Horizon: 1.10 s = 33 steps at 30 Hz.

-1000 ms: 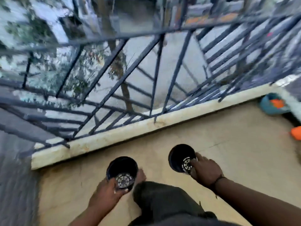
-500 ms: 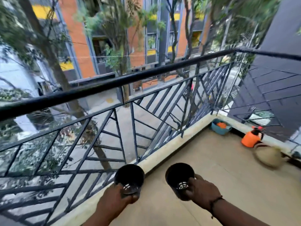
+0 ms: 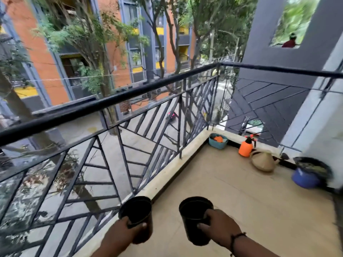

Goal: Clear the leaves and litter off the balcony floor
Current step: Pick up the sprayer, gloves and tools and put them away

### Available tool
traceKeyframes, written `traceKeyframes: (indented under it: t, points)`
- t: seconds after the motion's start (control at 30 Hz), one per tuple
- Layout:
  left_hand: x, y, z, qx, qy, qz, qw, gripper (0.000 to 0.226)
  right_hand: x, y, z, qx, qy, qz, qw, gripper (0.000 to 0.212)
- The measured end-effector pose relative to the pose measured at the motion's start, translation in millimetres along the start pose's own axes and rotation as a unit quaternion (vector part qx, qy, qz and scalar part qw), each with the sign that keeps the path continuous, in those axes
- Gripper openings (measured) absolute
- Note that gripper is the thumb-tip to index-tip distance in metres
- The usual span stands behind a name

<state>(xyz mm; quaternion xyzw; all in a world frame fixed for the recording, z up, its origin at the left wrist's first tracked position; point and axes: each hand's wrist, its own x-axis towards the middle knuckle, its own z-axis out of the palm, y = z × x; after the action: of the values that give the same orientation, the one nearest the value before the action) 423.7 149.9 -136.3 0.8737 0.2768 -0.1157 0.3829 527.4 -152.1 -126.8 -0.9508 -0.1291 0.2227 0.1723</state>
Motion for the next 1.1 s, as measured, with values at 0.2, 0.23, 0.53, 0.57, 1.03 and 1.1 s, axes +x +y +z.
traceKeyframes:
  t: [0.2,0.23,0.53,0.57,1.03,1.1]
  points:
    - [59.1,13.6,-38.4,-0.023,-0.026,0.023,0.999,0.035,32.1,-28.3,-16.3,0.025,0.026,0.063,0.997,0.03]
    - [66.9,15.0,-46.0,-0.036,-0.037,0.027,0.998,0.046,35.1,-33.8,-15.0,0.028,0.027,0.075,0.996,0.031]
    - [159.6,55.4,-66.7,-0.017,-0.12,0.077,0.99,0.099,63.2,-45.5,-24.6,0.086,0.085,0.174,0.977,0.033]
    - [160.1,71.9,-65.6,-0.022,-0.133,0.084,0.987,0.077,64.3,-42.7,-27.0,0.088,0.085,0.176,0.977,0.032]
    - [289.8,236.9,18.8,0.029,-0.14,0.108,0.984,0.068,183.0,86.2,-130.9,0.125,0.063,0.221,0.965,0.032]
    - [306.3,257.9,24.9,0.019,-0.127,0.125,0.984,0.056,198.3,100.9,-152.2,0.124,0.059,0.219,0.966,0.032]
